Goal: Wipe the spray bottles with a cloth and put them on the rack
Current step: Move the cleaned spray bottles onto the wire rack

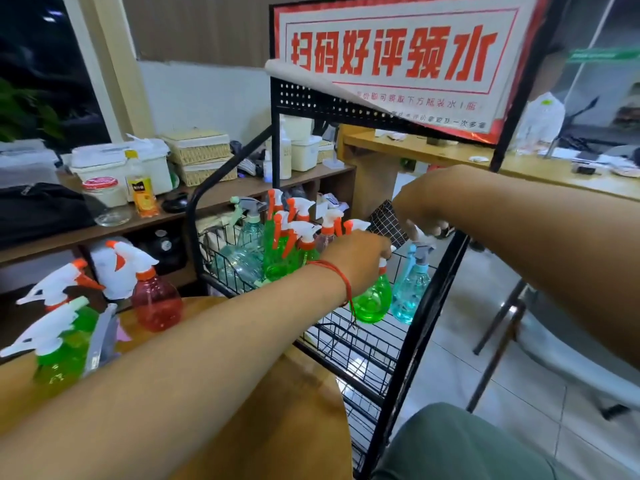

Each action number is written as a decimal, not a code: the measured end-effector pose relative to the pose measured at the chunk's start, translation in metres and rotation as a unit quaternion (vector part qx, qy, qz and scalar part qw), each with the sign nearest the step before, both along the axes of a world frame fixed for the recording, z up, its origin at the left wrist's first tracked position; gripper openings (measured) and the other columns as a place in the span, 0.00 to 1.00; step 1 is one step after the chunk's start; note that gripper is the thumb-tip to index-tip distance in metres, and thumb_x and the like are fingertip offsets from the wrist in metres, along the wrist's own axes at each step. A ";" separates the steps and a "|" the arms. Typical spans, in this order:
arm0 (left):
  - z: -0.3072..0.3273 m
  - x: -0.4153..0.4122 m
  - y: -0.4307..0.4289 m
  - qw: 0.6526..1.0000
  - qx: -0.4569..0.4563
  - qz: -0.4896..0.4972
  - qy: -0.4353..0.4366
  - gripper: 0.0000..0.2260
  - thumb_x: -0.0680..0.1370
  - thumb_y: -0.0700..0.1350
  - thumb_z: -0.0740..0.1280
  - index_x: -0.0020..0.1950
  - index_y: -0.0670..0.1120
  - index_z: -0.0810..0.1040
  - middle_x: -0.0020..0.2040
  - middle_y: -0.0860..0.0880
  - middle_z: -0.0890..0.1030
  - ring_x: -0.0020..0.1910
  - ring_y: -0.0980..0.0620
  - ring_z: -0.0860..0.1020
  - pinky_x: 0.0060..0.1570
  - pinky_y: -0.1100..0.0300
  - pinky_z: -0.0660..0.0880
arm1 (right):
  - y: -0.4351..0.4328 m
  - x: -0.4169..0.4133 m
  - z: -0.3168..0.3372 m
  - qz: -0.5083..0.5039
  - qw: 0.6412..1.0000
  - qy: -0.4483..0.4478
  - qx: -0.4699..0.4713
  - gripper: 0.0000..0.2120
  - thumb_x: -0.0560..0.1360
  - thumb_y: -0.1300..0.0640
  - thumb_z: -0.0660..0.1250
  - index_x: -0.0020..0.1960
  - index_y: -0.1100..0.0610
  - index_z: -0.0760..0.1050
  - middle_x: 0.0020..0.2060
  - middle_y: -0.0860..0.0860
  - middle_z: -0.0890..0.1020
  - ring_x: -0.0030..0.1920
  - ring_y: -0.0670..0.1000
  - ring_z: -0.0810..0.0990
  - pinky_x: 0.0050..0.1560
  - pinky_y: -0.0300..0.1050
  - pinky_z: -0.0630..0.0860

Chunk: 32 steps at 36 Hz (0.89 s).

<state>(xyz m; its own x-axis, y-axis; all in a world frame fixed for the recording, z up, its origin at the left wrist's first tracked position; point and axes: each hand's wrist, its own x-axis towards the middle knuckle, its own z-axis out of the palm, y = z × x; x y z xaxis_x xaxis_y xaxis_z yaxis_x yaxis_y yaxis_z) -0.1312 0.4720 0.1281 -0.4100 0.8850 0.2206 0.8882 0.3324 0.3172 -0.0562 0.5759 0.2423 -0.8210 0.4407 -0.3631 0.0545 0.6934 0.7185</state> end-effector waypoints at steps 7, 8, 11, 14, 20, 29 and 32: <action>0.023 0.000 -0.036 0.999 -0.030 -0.012 -0.016 0.18 0.85 0.40 0.64 0.74 0.51 0.78 0.67 0.43 0.81 0.63 0.41 0.80 0.63 0.50 0.78 | -0.021 0.004 0.013 0.050 0.989 0.138 -0.023 0.13 0.83 0.59 0.65 0.65 0.52 0.81 0.59 0.52 0.84 0.57 0.57 0.83 0.47 0.49 0.80; 0.027 -0.002 -0.046 1.000 -0.024 -0.009 -0.013 0.17 0.84 0.40 0.64 0.71 0.51 0.80 0.64 0.43 0.82 0.62 0.41 0.80 0.61 0.51 0.79 | -0.026 0.003 0.014 0.062 0.985 0.160 -0.032 0.12 0.82 0.58 0.64 0.63 0.52 0.82 0.57 0.52 0.84 0.55 0.57 0.83 0.44 0.49 0.80; 0.039 -0.010 -0.084 0.999 -0.030 0.014 0.013 0.16 0.82 0.37 0.66 0.64 0.53 0.84 0.61 0.45 0.83 0.54 0.44 0.83 0.52 0.55 0.80 | -0.050 0.000 0.015 0.111 0.972 0.200 -0.046 0.11 0.82 0.57 0.63 0.59 0.51 0.83 0.50 0.50 0.84 0.47 0.56 0.83 0.36 0.45 0.75; 0.049 -0.020 -0.129 0.997 -0.050 0.052 0.038 0.15 0.82 0.39 0.68 0.66 0.53 0.82 0.63 0.47 0.82 0.59 0.44 0.82 0.55 0.54 0.79 | -0.085 -0.006 0.013 0.149 0.963 0.210 -0.077 0.12 0.81 0.56 0.65 0.60 0.46 0.83 0.51 0.47 0.84 0.47 0.55 0.80 0.41 0.47 0.77; 0.055 -0.037 -0.220 0.988 -0.071 0.128 0.046 0.14 0.83 0.42 0.66 0.67 0.53 0.80 0.68 0.45 0.80 0.65 0.43 0.79 0.63 0.47 0.79 | -0.170 -0.021 0.006 0.206 0.952 0.170 -0.146 0.18 0.79 0.57 0.68 0.66 0.42 0.81 0.54 0.45 0.83 0.53 0.53 0.80 0.43 0.46 0.76; 0.052 -0.052 -0.345 0.964 -0.094 0.241 0.058 0.13 0.81 0.39 0.67 0.61 0.53 0.83 0.57 0.49 0.83 0.58 0.45 0.81 0.52 0.56 0.77 | -0.261 -0.047 -0.019 0.259 0.924 0.159 -0.230 0.15 0.78 0.54 0.72 0.63 0.43 0.82 0.52 0.43 0.81 0.57 0.53 0.81 0.47 0.47 0.74; 0.044 -0.059 -0.377 0.956 -0.108 0.267 0.052 0.10 0.84 0.47 0.66 0.64 0.51 0.82 0.59 0.47 0.84 0.58 0.44 0.81 0.53 0.55 0.76 | -0.283 -0.059 -0.032 0.247 0.920 0.148 -0.265 0.15 0.77 0.53 0.72 0.62 0.44 0.82 0.50 0.43 0.81 0.54 0.52 0.80 0.52 0.49 0.79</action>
<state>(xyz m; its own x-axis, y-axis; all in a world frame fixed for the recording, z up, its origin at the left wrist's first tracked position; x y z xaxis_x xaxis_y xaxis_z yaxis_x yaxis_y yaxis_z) -0.1900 0.0950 0.1720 -0.8016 0.5854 0.1210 0.5969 0.7949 0.1087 -0.1155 0.2933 0.2100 -0.9710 -0.1873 -0.1486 -0.2227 0.9349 0.2764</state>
